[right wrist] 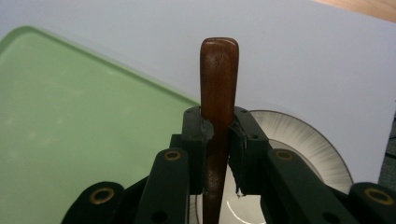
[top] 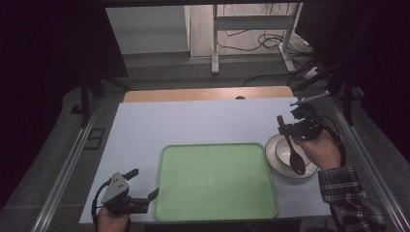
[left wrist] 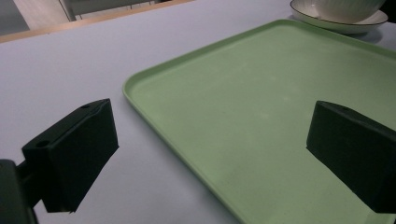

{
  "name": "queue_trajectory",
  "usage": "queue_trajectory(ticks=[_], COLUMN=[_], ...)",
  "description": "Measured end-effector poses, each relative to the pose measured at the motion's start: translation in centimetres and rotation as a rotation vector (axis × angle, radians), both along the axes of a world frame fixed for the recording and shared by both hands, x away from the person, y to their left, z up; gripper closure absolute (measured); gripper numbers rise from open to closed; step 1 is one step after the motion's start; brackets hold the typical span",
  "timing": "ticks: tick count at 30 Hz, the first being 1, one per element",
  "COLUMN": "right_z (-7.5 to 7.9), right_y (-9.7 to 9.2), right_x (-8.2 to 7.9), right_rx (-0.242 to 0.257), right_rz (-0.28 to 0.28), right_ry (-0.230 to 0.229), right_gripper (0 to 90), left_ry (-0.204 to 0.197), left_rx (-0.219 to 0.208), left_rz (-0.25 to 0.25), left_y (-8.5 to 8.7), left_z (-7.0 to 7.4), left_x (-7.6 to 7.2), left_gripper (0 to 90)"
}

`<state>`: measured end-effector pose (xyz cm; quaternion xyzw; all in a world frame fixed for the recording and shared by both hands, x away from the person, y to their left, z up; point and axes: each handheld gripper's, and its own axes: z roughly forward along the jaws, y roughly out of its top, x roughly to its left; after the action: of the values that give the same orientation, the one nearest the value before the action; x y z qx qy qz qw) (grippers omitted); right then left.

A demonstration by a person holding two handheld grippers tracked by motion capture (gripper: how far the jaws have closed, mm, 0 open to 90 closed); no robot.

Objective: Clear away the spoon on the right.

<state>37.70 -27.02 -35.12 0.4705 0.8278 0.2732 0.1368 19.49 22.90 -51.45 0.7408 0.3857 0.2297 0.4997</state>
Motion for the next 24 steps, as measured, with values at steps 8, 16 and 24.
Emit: queue_trajectory(ticks=[8, 16, 24], right_z=[-0.6, -1.5, -2.3], right_y=[1.3, 2.8, 4.1], right_x=[-0.9, -1.6, -1.8], right_rx=[-0.003, -0.011, -0.019], right_rz=[0.032, 0.064, 0.068], right_ry=[0.048, 0.093, 0.148], right_gripper=[77.2, 77.2, 77.3], left_ry=[-0.001, -0.004, -0.012], left_rx=[-0.003, -0.001, -0.012], left_rz=[0.000, -0.002, 0.003], left_y=[0.0, 0.0, 0.2], left_z=[0.0, 0.1, 0.2], left_x=[0.0, 0.0, -0.1], left_gripper=[1.9, 1.9, 1.8])
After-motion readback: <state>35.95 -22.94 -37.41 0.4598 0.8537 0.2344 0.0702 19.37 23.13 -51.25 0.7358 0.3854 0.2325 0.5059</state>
